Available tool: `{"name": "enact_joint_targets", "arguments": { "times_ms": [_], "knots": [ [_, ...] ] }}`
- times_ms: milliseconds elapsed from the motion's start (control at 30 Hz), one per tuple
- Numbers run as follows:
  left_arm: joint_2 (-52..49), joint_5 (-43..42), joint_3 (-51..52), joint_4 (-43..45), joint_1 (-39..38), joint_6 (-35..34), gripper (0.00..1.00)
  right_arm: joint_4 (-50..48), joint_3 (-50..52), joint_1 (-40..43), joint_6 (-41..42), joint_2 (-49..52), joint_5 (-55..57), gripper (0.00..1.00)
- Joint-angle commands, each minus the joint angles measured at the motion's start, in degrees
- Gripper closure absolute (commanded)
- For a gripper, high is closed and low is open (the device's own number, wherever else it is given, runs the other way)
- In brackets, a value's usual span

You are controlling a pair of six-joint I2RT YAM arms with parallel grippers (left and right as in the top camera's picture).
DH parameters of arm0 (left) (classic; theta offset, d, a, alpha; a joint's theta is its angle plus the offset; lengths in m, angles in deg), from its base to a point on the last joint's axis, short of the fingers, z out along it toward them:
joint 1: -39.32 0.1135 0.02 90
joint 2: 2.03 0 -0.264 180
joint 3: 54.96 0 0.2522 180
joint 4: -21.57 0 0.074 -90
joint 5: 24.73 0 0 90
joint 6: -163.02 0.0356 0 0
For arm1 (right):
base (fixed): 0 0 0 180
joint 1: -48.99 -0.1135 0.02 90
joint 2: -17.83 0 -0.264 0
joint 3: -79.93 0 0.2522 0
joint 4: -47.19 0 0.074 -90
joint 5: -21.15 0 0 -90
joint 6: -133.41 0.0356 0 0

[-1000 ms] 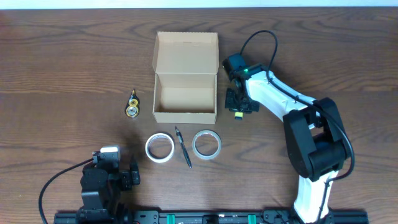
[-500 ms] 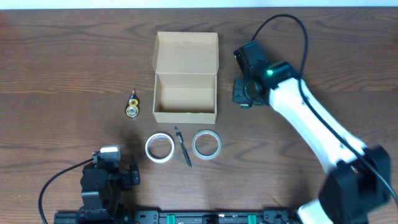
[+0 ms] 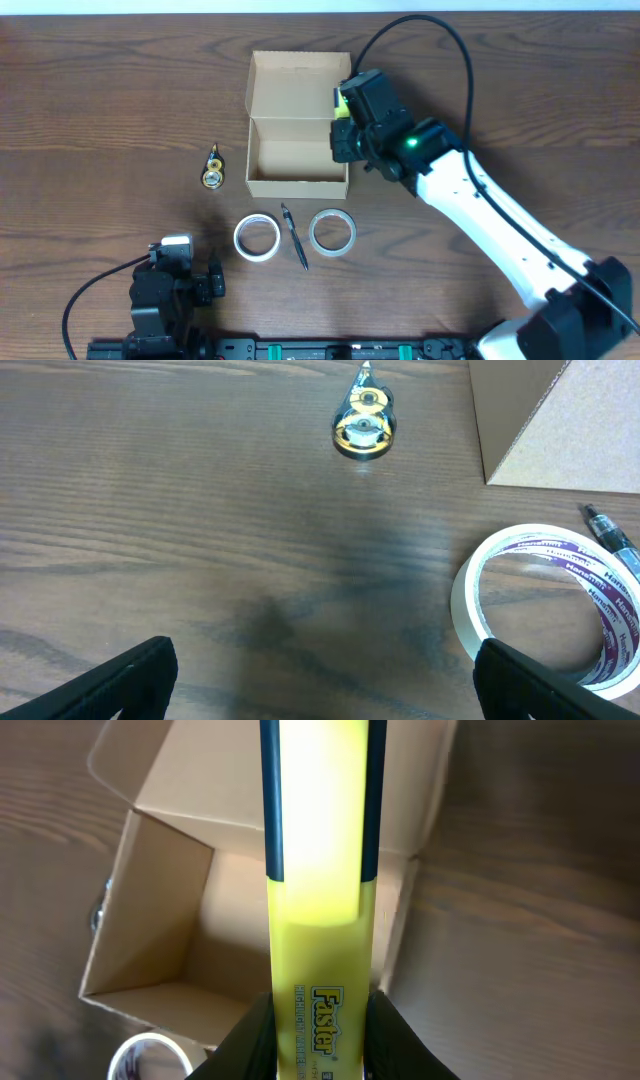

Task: Pack container
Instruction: 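Lift the highlighter and lower it into the box, release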

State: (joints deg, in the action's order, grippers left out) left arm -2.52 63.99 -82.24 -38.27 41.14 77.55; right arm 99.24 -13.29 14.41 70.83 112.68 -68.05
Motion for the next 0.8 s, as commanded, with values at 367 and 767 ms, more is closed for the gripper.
{"name": "enact_joint_targets", "arguments": {
  "times_ms": [367,767],
  "knots": [
    [0.28,0.37,2.54,-2.34,0.02,0.20,0.04,1.46,-3.82,-3.48,-2.03,11.10,-2.62,0.83],
    [0.28,0.37,2.54,-2.34,0.02,0.20,0.05,1.60,-3.82,-3.82,-3.43,15.80,0.74,0.77]
  ]
}}
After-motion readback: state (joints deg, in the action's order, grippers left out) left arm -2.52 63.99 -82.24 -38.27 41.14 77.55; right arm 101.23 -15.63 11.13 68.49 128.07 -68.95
